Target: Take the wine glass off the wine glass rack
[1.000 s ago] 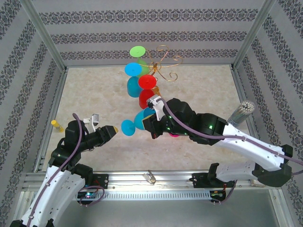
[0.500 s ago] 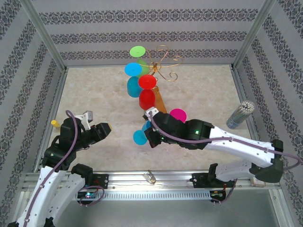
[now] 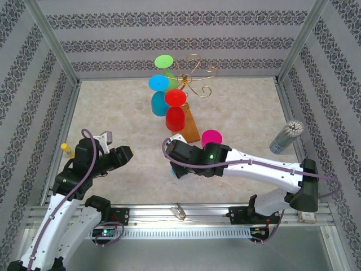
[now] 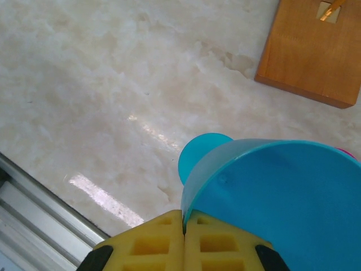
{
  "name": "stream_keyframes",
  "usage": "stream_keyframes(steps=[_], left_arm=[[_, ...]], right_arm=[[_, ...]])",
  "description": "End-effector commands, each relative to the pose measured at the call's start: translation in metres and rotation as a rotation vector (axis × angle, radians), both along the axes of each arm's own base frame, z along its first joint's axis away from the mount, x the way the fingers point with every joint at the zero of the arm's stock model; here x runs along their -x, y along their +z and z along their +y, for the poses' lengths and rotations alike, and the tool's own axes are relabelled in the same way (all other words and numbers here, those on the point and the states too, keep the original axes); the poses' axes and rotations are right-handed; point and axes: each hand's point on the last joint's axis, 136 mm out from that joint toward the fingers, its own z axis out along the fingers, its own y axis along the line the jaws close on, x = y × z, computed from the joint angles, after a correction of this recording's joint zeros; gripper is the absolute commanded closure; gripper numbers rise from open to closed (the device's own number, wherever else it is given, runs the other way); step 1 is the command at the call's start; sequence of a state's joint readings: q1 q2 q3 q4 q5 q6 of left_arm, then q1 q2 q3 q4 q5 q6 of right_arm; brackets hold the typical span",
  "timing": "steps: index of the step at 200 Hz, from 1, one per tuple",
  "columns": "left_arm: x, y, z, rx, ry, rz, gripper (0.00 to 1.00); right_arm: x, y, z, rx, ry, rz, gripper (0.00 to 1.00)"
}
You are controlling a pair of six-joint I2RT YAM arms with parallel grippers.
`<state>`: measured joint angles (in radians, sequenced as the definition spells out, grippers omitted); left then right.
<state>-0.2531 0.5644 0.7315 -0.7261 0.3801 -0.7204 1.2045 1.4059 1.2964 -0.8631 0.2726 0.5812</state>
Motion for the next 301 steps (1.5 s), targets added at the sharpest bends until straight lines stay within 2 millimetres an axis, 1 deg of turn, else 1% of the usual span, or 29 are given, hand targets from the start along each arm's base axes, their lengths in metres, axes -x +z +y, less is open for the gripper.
stream_keyframes(steps=[1,22,71,129,196,237,278,301], left_arm=[[-0.004,0.004,0.005,-0.028,0.008,-0.025,0.56],[-0.005,0.002,0.004,-0.026,0.007,-0.021,0.56],[-0.008,0.001,0.003,-0.028,0.006,-0.018,0.56],[-0.011,-0.003,0.002,-0.03,0.004,-0.009,0.55],[-0.012,-0.006,0.002,-0.035,0.005,-0.002,0.56],[-0.013,-0.007,0.002,-0.033,0.006,-0.002,0.55],[-0.013,-0.006,0.001,-0.031,0.003,-0.005,0.55],[-0.014,-0.003,0.001,-0.028,-0.001,-0.01,0.55]], right_arm=[[-0.011,-0.004,-0.012,0.028,-0.063,-0.007,1.0],[-0.016,-0.005,-0.015,0.033,-0.071,-0.004,1.0],[-0.024,-0.014,-0.02,0.07,-0.082,0.012,1.0],[-0.024,-0.026,-0.019,0.102,-0.076,0.033,1.0],[-0.025,-0.032,-0.017,0.114,-0.076,0.053,1.0],[-0.026,-0.032,-0.018,0.118,-0.08,0.051,0.83],[-0.026,-0.027,-0.017,0.115,-0.079,0.044,0.74],[-0.029,-0.016,-0.017,0.107,-0.082,0.029,0.71]])
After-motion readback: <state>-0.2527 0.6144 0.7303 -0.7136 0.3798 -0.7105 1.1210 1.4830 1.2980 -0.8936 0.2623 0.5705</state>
